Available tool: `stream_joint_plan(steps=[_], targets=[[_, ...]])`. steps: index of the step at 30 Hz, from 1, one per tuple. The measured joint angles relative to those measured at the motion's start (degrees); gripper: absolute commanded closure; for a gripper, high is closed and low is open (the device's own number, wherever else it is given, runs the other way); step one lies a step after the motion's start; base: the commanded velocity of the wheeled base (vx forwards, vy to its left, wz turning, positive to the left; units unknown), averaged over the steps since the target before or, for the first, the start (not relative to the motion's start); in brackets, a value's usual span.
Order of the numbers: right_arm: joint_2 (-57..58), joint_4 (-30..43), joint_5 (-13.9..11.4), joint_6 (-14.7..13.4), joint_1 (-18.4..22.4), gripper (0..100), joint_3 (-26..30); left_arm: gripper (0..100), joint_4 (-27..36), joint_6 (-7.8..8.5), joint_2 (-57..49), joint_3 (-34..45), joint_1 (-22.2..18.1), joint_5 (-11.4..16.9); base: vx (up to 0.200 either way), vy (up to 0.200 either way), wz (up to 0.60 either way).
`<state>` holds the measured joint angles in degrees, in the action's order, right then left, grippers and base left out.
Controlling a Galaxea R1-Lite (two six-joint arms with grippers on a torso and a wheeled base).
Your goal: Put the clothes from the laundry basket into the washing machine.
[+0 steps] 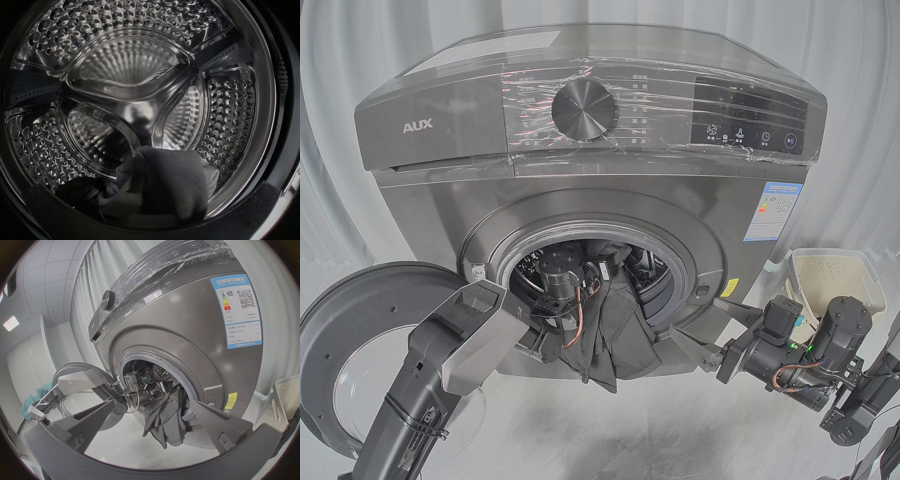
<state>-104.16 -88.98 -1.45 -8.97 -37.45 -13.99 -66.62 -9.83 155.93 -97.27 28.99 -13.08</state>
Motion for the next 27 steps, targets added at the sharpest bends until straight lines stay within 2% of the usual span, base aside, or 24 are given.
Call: stream_joint_plan(steps=[3, 5, 10, 15, 19, 27], targets=[[0.0, 0.0, -0.02, 0.0, 0.0, 0, 0.0, 0, -0.73, -0.6, 0.2, -0.06, -0.18, -0.02, 0.0, 0.0, 0.0], [0.0, 0.0, -0.05, 0.0, 0.0, 0, 0.0, 0, -0.62, -1.63, 0.07, 0.41, 0.02, -0.02, 0.0, 0.0, 0.0], [0.0, 0.02, -0.05, 0.0, 0.0, 0, 0.0, 0, 2.17, -2.73, -2.45, 5.77, 0.33, 0.48, 0.0, 0.0, 0.0], [0.0, 0.0, -0.05, 0.05, 0.0, 0, 0.0, 0, 6.28, -3.72, -7.75, 14.12, 1.49, 3.75, 0.0, 0.0, 0.0], [0.0, 0.0, -0.02, 0.06, -0.04, 0, -0.04, 0, 8.06, -3.88, -11.53, 19.69, 2.45, 6.57, 0.0, 0.0, 0.0], [0.0, 0.0, -0.02, 0.09, -0.11, 0, -0.15, 0, 14.35, -3.5, -14.81, 26.4, 5.38, 8.3, 0.0, 0.0, 0.0]])
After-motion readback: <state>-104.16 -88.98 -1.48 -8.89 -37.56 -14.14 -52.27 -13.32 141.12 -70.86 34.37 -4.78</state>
